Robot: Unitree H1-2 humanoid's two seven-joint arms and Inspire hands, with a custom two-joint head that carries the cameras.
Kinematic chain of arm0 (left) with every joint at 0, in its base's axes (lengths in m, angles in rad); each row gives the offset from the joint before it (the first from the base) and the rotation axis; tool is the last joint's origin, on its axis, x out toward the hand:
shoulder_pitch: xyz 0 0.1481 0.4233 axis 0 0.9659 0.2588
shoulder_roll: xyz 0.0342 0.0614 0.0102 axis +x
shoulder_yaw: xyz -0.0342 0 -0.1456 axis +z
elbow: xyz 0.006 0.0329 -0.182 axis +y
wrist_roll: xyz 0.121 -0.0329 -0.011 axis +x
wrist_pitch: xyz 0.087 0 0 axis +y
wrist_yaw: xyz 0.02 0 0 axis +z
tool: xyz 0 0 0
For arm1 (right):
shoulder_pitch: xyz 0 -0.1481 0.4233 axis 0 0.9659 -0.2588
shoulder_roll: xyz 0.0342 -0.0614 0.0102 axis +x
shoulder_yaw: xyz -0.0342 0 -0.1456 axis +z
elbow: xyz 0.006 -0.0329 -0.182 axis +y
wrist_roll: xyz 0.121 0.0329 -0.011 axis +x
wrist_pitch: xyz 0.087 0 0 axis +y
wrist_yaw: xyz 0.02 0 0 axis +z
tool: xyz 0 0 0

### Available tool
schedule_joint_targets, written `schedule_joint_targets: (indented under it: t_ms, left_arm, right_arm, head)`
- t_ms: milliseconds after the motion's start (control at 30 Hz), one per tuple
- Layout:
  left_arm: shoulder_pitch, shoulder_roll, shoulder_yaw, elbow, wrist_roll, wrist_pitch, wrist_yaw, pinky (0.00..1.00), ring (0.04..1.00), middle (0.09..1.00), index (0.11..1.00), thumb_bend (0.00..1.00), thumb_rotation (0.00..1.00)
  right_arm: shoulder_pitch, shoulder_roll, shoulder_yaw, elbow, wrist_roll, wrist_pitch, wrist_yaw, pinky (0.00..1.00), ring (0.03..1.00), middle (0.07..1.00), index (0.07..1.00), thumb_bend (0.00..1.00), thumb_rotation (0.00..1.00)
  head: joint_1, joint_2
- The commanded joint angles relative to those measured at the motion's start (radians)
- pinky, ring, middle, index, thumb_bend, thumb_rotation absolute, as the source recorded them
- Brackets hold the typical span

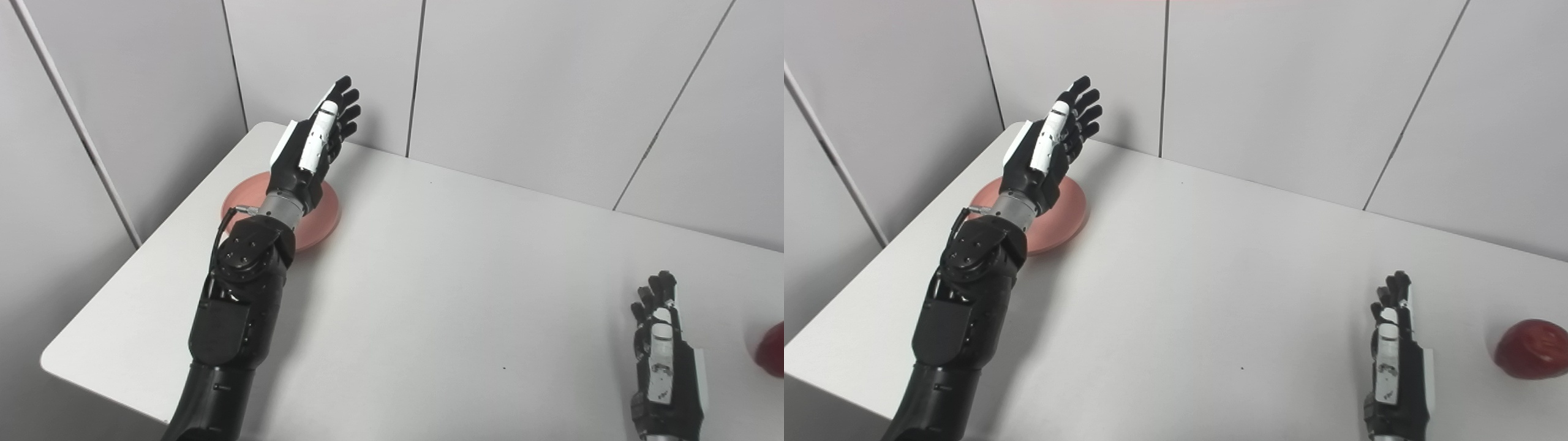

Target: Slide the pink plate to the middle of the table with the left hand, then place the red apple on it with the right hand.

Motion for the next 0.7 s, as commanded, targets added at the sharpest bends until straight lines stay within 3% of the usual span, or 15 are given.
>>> schedule_joint_targets:
  t_ms: [0, 233, 433, 667]
  left_arm:
    - [-0.070, 0.031, 0.013, -0.014, -0.007, -0.047, 0.009, 0.94, 0.942, 0.948, 0.923, 0.40, 1.00]
    - [-0.120, 0.076, 0.079, 0.022, -0.044, -0.001, 0.036, 0.92, 0.915, 0.924, 0.908, 0.38, 1.00]
    - [-0.137, 0.149, 0.101, 0.084, -0.039, 0.000, 0.033, 0.91, 0.920, 0.927, 0.911, 0.35, 1.00]
    - [-0.149, 0.186, 0.134, 0.137, -0.068, -0.002, 0.043, 0.90, 0.909, 0.909, 0.887, 0.36, 1.00]
  right_arm:
    - [0.058, -0.019, -0.013, 0.103, 0.008, -0.037, 0.017, 1.00, 1.000, 1.000, 1.000, 0.17, 1.00]
    - [0.055, -0.023, -0.016, 0.108, 0.029, -0.042, 0.035, 1.00, 1.000, 1.000, 1.000, 0.17, 1.00]
    - [0.054, -0.025, -0.018, 0.112, 0.034, -0.042, 0.034, 1.00, 1.000, 1.000, 1.000, 0.18, 1.00]
    - [0.054, -0.031, -0.016, 0.109, 0.025, -0.042, 0.032, 1.00, 1.000, 1.000, 1.000, 0.17, 1.00]
  head:
    - [0.005, 0.000]
    - [0.014, -0.002]
    - [0.022, -0.002]
    - [0.029, -0.002]
